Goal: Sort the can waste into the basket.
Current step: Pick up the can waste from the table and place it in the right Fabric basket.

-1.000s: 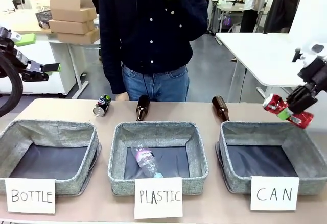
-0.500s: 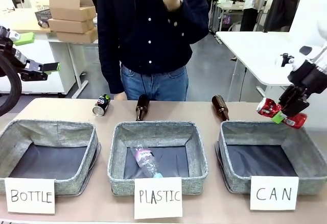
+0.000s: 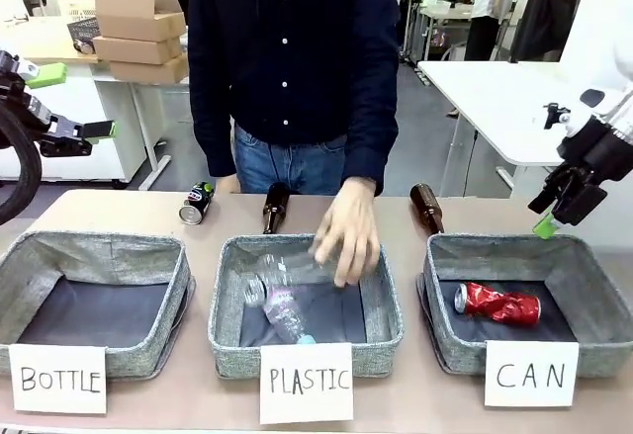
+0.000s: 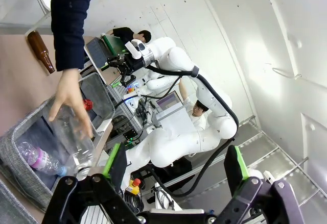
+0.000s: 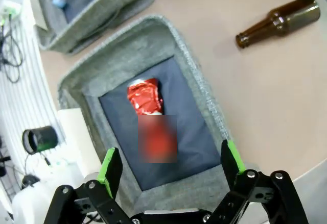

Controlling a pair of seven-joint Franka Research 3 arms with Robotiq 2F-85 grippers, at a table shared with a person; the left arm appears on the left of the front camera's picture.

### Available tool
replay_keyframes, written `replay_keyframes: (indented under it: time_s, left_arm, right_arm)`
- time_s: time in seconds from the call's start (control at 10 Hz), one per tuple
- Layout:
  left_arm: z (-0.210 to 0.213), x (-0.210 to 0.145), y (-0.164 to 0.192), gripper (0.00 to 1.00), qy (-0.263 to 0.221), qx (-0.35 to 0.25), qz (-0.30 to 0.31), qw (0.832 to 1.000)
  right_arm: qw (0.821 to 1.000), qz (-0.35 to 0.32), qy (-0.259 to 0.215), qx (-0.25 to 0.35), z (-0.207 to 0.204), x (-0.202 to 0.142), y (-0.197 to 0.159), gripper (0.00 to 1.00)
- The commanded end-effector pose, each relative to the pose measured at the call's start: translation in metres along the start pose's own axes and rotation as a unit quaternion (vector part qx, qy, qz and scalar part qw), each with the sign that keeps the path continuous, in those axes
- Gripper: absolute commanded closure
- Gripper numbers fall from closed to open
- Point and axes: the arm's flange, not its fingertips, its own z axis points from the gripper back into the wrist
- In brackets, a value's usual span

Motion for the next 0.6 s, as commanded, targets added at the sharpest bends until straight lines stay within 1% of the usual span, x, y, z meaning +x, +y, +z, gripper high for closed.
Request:
replay_keyframes:
  time_s: [0.0,0.1,0.2,0.3,0.4,0.5]
  left_arm:
    - [-0.003,0.000,-0.002,0.00,-0.004,-0.010,-0.011,1.000]
    - [-0.003,0.000,-0.002,0.00,-0.004,-0.010,-0.011,1.000]
    - [-0.003,0.000,-0.002,0.00,-0.004,-0.010,-0.011,1.000]
    - [-0.003,0.000,-0.002,0.00,-0.004,-0.010,-0.011,1.000]
    - [-0.003,0.000,-0.002,0.00,-0.004,-0.010,-0.011,1.000]
    - [-0.003,0.000,-0.002,0.00,-0.004,-0.010,-0.011,1.000]
  right_arm:
    - [0.999,-0.016,-0.029,0.006,-0.001,0.002,-0.007,0.00]
    - [0.995,-0.058,-0.067,0.032,0.004,0.003,-0.008,0.00]
    - [0.944,-0.284,-0.151,0.078,0.012,-0.002,-0.015,0.00]
    - [0.844,-0.470,-0.211,0.147,-0.010,-0.082,-0.045,0.00]
    - [0.762,-0.541,-0.293,0.200,-0.029,-0.132,-0.040,0.00]
    - [0.681,-0.643,-0.283,0.207,-0.044,-0.167,-0.022,0.00]
